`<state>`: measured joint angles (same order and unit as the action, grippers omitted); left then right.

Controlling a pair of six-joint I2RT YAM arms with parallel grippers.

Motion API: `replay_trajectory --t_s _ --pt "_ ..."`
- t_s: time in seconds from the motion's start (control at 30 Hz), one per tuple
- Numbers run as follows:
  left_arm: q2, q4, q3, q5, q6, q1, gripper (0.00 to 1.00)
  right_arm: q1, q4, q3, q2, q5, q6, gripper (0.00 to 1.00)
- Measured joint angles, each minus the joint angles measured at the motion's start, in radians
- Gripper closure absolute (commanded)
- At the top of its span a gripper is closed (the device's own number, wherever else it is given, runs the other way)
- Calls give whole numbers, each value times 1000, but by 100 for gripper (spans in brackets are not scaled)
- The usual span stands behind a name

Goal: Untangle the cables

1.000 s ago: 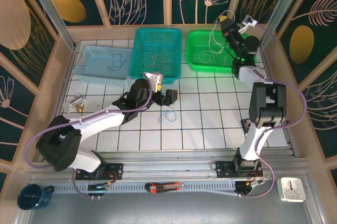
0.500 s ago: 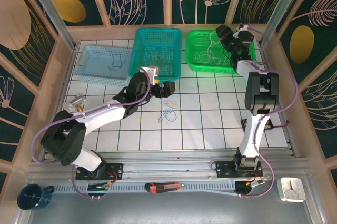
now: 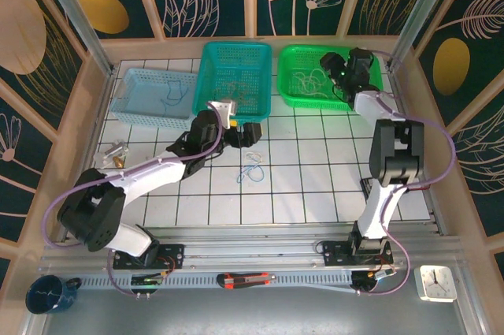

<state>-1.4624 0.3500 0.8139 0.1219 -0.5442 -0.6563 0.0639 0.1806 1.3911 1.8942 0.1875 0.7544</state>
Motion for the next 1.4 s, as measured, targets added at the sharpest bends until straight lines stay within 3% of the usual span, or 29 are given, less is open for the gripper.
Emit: replay_trajectory --t_s 0.27,0.5,0.8,0.97,1.2,1.4 --pt "82 -6 -87 0 -26 6 1 147 21 -257 -288 -8 -65 39" --pt "102 -2 -204 26 -66 23 7 291 28 -475 -406 -2 -104 41" --pt "102 12 -311 44 -110 23 13 454 25 -590 -416 31 -176 53" --pt "102 13 -326 58 -124 23 23 548 20 -663 -416 22 -180 59" --pt "102 12 -338 79 -132 23 22 650 21 -692 -416 10 -180 58" --pt "91 13 -335 80 -131 23 23 665 23 -692 -414 -12 -180 58"
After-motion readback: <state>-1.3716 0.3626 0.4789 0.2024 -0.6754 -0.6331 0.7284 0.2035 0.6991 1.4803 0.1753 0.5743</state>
